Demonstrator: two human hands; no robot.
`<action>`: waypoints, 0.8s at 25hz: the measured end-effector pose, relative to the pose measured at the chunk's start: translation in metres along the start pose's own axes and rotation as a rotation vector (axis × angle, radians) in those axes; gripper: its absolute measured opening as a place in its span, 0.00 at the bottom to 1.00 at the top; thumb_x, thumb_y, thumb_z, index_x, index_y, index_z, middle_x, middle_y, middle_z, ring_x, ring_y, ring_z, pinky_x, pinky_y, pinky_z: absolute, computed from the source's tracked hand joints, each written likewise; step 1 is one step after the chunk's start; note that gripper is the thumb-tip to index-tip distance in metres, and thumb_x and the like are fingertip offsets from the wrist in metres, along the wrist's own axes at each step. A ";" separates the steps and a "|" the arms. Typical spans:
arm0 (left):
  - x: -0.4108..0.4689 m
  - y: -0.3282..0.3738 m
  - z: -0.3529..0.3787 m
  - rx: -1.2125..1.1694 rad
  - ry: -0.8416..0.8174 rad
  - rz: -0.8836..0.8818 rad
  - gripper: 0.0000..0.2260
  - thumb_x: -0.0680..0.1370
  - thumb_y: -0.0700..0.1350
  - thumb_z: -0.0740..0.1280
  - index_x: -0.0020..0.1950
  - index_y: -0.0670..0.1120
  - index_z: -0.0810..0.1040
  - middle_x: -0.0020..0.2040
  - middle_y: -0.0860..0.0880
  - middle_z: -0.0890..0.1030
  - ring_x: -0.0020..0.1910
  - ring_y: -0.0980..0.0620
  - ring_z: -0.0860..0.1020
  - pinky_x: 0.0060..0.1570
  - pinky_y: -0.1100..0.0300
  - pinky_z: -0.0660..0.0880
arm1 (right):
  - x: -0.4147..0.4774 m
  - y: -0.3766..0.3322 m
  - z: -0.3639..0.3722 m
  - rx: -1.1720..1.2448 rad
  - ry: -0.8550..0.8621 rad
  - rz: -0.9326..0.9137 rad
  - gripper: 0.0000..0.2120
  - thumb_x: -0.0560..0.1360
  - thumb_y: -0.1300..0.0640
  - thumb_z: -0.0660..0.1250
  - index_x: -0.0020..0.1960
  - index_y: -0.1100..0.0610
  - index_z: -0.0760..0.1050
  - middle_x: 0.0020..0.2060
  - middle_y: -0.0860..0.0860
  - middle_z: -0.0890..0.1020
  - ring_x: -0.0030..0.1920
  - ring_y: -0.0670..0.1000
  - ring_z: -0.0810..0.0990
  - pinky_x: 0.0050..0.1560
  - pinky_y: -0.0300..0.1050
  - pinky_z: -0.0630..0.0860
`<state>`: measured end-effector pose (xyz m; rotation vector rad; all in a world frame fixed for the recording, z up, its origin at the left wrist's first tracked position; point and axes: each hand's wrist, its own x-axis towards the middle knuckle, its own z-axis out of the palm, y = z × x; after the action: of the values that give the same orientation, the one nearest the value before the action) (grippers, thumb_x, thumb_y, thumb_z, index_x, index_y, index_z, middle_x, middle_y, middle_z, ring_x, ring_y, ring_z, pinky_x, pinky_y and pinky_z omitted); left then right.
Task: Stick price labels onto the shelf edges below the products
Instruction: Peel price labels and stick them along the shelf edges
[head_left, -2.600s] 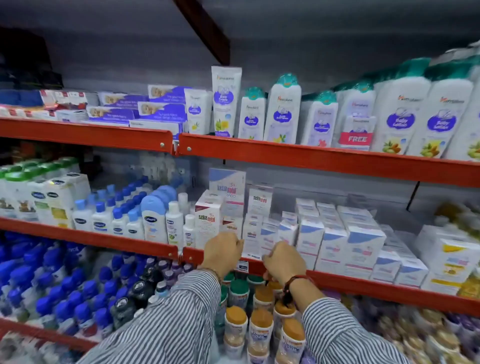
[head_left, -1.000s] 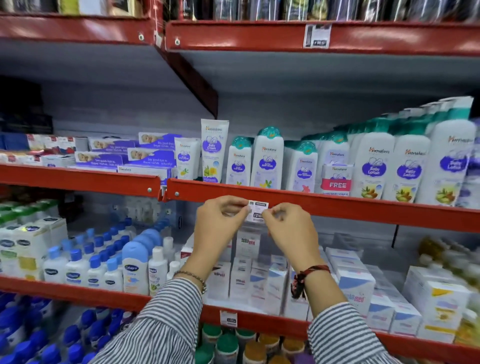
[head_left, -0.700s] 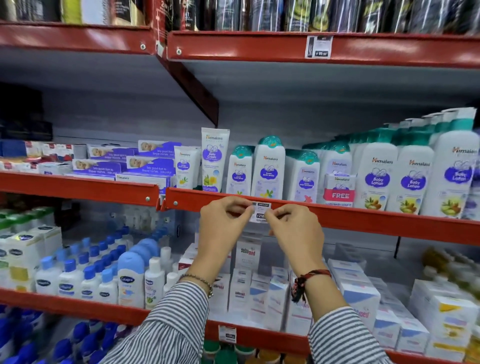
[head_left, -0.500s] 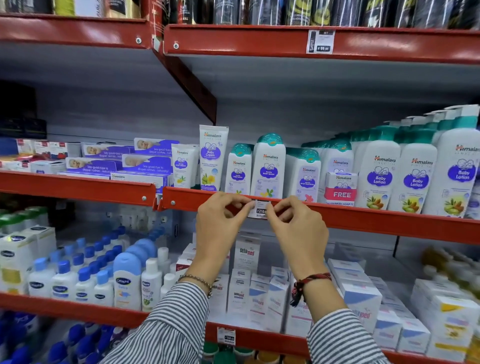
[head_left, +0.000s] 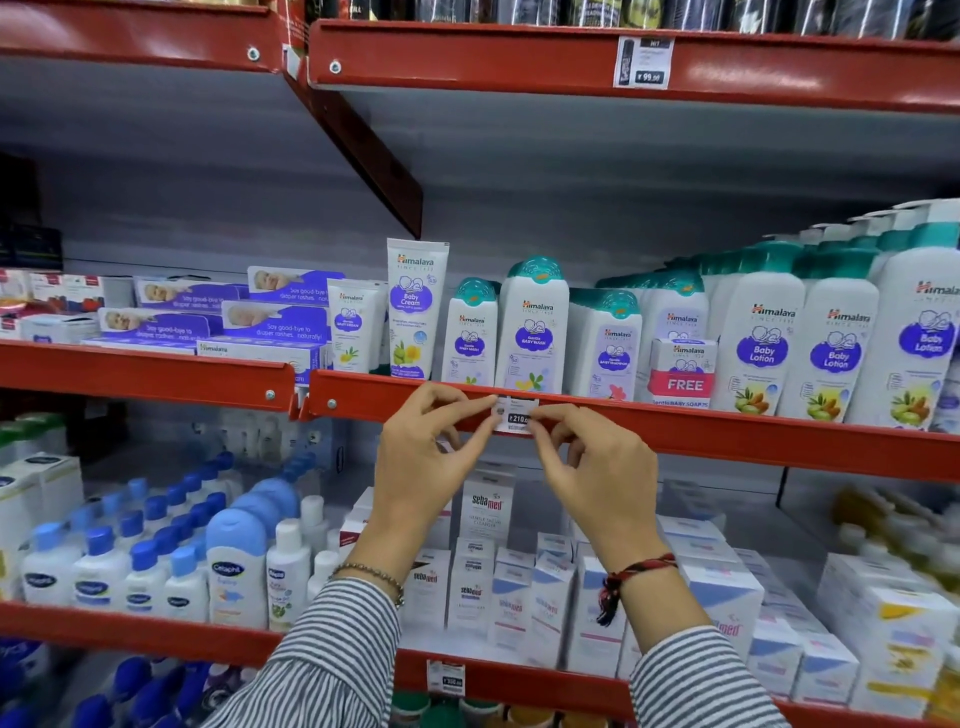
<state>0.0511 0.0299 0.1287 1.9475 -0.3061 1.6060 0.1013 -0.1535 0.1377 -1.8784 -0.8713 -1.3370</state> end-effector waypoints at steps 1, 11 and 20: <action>0.000 0.000 0.000 -0.005 -0.001 0.000 0.12 0.76 0.46 0.78 0.58 0.48 0.88 0.50 0.52 0.82 0.32 0.53 0.79 0.34 0.64 0.80 | 0.002 0.000 0.000 0.008 -0.005 0.008 0.04 0.76 0.52 0.76 0.50 0.46 0.86 0.32 0.37 0.74 0.28 0.37 0.69 0.33 0.23 0.63; -0.002 0.006 0.000 -0.030 -0.008 -0.068 0.05 0.75 0.46 0.78 0.51 0.50 0.88 0.47 0.55 0.83 0.36 0.54 0.82 0.35 0.71 0.77 | 0.002 -0.005 -0.012 0.135 -0.072 0.137 0.04 0.74 0.52 0.75 0.48 0.46 0.87 0.28 0.40 0.78 0.27 0.41 0.76 0.31 0.32 0.71; -0.057 0.044 0.047 -0.298 -0.170 -0.247 0.18 0.83 0.54 0.65 0.36 0.52 0.85 0.27 0.52 0.80 0.24 0.52 0.77 0.25 0.61 0.70 | -0.056 0.036 -0.048 0.294 -0.204 0.437 0.06 0.74 0.49 0.71 0.40 0.50 0.81 0.23 0.50 0.78 0.25 0.47 0.76 0.31 0.44 0.76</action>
<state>0.0526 -0.0427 0.0829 1.8128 -0.3372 1.1690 0.0918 -0.2201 0.0910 -1.8519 -0.6595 -0.7237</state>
